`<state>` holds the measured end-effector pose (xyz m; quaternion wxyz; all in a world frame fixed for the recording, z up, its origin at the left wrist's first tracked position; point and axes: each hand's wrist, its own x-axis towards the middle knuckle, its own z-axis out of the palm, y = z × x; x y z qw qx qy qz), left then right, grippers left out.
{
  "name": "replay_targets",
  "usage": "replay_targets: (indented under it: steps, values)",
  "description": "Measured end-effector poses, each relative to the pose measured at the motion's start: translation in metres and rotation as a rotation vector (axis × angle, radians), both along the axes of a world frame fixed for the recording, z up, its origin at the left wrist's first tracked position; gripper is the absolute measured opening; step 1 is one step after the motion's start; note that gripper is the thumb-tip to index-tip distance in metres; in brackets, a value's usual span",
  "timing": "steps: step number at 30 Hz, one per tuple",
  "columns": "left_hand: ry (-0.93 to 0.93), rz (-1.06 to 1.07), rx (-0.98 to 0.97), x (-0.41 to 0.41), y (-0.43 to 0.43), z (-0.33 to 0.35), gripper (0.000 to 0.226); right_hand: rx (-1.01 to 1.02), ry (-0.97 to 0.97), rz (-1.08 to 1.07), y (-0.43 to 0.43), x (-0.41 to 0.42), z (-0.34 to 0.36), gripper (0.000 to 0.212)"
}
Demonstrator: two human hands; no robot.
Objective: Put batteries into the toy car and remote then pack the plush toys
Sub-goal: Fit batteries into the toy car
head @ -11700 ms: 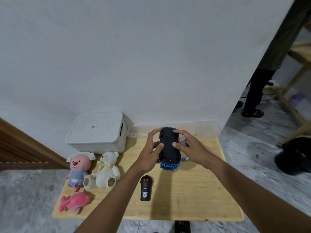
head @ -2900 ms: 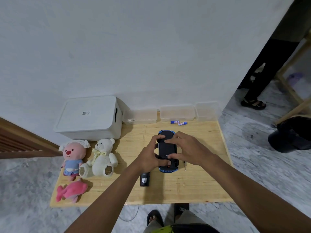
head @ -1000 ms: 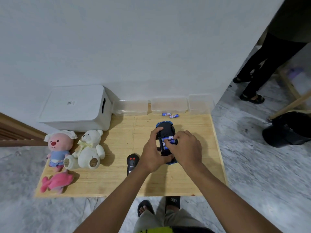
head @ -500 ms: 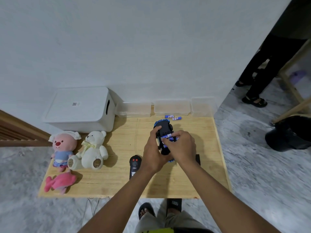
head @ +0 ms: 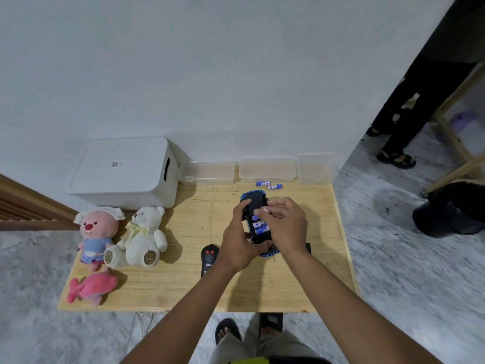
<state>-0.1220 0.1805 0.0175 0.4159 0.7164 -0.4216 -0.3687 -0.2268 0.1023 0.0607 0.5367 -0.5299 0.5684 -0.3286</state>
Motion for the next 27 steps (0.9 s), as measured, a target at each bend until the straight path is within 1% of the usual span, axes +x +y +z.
replay_targets:
  steps: [2, 3, 4, 7, 8, 9, 11, 12, 13, 14, 16, 18, 23, 27]
  values:
    - [0.019, 0.005, 0.010, 0.003, -0.001, 0.002, 0.106, 0.024, -0.076, -0.045, -0.010, -0.007, 0.005, 0.016]
    - [0.021, 0.006, 0.013, 0.005, -0.001, 0.004, 0.106, 0.018, -0.075, -0.036, -0.016, -0.011, 0.008, 0.009]
    - [0.022, 0.005, 0.014, 0.006, -0.002, 0.005, 0.106, 0.005, -0.052, -0.004, -0.021, -0.015, 0.012, 0.007]
    - [0.021, -0.005, 0.020, 0.007, -0.004, 0.007, 0.106, 0.025, 0.058, 0.093, -0.030, -0.019, 0.018, 0.032]
    - [0.018, -0.008, 0.023, 0.007, -0.006, 0.008, 0.106, 0.019, 0.120, 0.120, -0.031, -0.020, 0.020, 0.034]
    - [0.015, -0.013, 0.021, 0.007, -0.007, 0.009, 0.107, -0.024, 0.203, 0.160, -0.030, -0.019, 0.021, 0.031]
    - [0.011, -0.023, 0.007, 0.005, -0.009, 0.010, 0.107, -0.161, 0.432, 0.288, -0.026, -0.020, 0.018, 0.014]
    - [0.013, -0.025, 0.006, 0.005, -0.010, 0.010, 0.108, -0.210, 0.561, 0.357, -0.023, -0.020, 0.018, 0.011]
    - [0.018, -0.024, 0.007, 0.004, -0.011, 0.011, 0.108, -0.232, 0.666, 0.408, -0.019, -0.019, 0.016, 0.020]
    - [0.025, -0.025, 0.004, 0.004, -0.011, 0.011, 0.108, -0.239, 0.725, 0.432, -0.017, -0.018, 0.013, 0.029]
    - [0.024, -0.029, -0.008, 0.003, -0.012, 0.012, 0.107, -0.249, 0.757, 0.402, -0.015, -0.016, 0.012, 0.036]
    - [0.009, -0.034, -0.023, 0.002, -0.012, 0.012, 0.106, -0.244, 0.755, 0.360, -0.015, -0.014, 0.011, 0.037]
    - [-0.016, -0.031, -0.040, 0.003, -0.010, 0.008, 0.109, -0.227, 0.778, 0.353, -0.012, -0.007, 0.010, 0.040]
    - [-0.042, -0.032, -0.031, 0.003, -0.010, 0.005, 0.113, -0.222, 0.801, 0.348, -0.009, 0.002, 0.012, 0.034]
